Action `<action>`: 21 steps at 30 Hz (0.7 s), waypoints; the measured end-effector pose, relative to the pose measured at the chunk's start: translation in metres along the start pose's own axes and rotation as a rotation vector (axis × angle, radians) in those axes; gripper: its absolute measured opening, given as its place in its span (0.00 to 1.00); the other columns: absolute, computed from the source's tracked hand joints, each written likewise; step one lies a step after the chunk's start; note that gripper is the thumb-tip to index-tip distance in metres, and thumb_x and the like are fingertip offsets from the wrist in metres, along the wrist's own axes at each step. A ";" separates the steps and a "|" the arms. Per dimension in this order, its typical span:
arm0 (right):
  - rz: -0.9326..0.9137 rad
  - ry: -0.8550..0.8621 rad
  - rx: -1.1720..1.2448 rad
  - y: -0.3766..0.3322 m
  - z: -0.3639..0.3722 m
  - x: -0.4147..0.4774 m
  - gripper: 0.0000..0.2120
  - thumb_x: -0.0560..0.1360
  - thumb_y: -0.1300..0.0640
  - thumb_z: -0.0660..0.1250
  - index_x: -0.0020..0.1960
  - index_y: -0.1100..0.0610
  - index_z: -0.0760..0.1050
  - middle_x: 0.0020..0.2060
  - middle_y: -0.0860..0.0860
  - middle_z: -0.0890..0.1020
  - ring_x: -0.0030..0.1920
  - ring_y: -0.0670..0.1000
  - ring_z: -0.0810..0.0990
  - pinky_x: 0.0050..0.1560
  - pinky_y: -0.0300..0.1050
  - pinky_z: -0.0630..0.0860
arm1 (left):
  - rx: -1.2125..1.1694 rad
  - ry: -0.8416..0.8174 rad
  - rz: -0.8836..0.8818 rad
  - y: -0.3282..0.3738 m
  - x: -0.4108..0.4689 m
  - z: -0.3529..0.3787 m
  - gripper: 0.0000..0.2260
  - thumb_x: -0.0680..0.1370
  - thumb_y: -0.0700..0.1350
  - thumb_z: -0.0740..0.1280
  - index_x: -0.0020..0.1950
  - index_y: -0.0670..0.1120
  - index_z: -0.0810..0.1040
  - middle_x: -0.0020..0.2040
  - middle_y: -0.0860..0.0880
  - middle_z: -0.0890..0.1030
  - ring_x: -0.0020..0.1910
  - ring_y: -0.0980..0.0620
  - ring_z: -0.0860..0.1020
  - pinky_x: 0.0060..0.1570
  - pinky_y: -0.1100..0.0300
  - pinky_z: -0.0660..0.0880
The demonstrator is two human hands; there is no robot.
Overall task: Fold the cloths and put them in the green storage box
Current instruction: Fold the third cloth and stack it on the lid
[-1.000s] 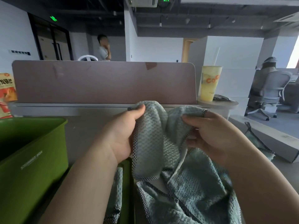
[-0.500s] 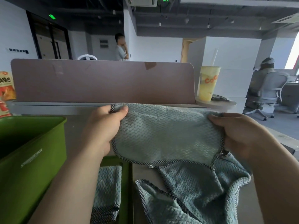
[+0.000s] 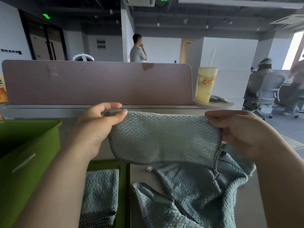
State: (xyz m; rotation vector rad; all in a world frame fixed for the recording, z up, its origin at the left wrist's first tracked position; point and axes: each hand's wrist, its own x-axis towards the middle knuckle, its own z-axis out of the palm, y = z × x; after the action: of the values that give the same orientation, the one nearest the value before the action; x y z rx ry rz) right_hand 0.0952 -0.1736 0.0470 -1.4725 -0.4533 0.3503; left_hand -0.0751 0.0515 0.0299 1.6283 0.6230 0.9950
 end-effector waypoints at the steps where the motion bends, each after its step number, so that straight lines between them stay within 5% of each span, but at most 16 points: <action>1: -0.015 -0.003 -0.036 0.000 -0.003 -0.001 0.11 0.72 0.73 0.65 0.48 0.61 0.82 0.43 0.56 0.83 0.41 0.53 0.80 0.45 0.44 0.78 | -0.021 -0.066 -0.015 0.000 0.000 -0.002 0.10 0.69 0.41 0.75 0.45 0.54 0.83 0.48 0.47 0.83 0.53 0.48 0.80 0.61 0.53 0.73; 5: -0.073 0.015 -0.129 -0.002 -0.011 -0.002 0.15 0.69 0.73 0.69 0.49 0.57 0.83 0.45 0.54 0.85 0.44 0.51 0.81 0.47 0.41 0.78 | 0.075 -0.134 -0.003 0.000 0.000 -0.010 0.18 0.68 0.33 0.73 0.47 0.56 0.83 0.58 0.43 0.81 0.61 0.46 0.77 0.68 0.49 0.67; 8: -0.104 0.011 -0.209 -0.003 -0.012 -0.003 0.15 0.69 0.72 0.71 0.50 0.55 0.83 0.45 0.52 0.85 0.43 0.49 0.81 0.36 0.32 0.76 | 0.172 -0.063 0.063 0.002 -0.003 -0.008 0.16 0.71 0.35 0.73 0.48 0.56 0.81 0.55 0.47 0.82 0.58 0.50 0.78 0.64 0.56 0.69; 10: -0.148 0.026 -0.259 -0.003 -0.012 -0.003 0.15 0.69 0.71 0.71 0.48 0.53 0.83 0.43 0.51 0.85 0.43 0.49 0.81 0.40 0.32 0.76 | 0.202 -0.025 0.105 0.004 -0.004 -0.007 0.14 0.70 0.37 0.74 0.48 0.57 0.81 0.55 0.47 0.82 0.56 0.51 0.78 0.58 0.60 0.69; 14: -0.206 0.044 -0.237 -0.005 -0.013 -0.007 0.14 0.71 0.72 0.69 0.49 0.57 0.82 0.40 0.51 0.84 0.37 0.46 0.81 0.37 0.28 0.77 | 0.141 -0.001 0.093 0.001 0.001 -0.010 0.10 0.70 0.41 0.75 0.43 0.57 0.83 0.51 0.49 0.84 0.54 0.51 0.80 0.64 0.52 0.71; 18: -0.269 0.066 -0.331 -0.005 -0.016 -0.008 0.15 0.71 0.72 0.69 0.48 0.54 0.82 0.40 0.50 0.85 0.36 0.44 0.83 0.47 0.36 0.79 | 0.087 -0.015 0.079 0.000 0.003 -0.012 0.11 0.71 0.41 0.73 0.44 0.58 0.84 0.52 0.49 0.84 0.56 0.50 0.80 0.66 0.50 0.70; 21: -0.330 0.089 -0.379 -0.005 -0.015 -0.008 0.16 0.70 0.72 0.69 0.47 0.52 0.82 0.41 0.50 0.85 0.37 0.45 0.83 0.51 0.40 0.78 | 0.098 -0.002 0.103 0.002 0.002 -0.011 0.11 0.72 0.39 0.73 0.49 0.55 0.83 0.52 0.50 0.83 0.51 0.57 0.79 0.57 0.62 0.72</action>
State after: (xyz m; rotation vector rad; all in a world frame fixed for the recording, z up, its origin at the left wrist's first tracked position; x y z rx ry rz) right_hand 0.0955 -0.1912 0.0512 -1.7356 -0.7061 -0.0691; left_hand -0.0834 0.0579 0.0333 1.7622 0.5993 1.0509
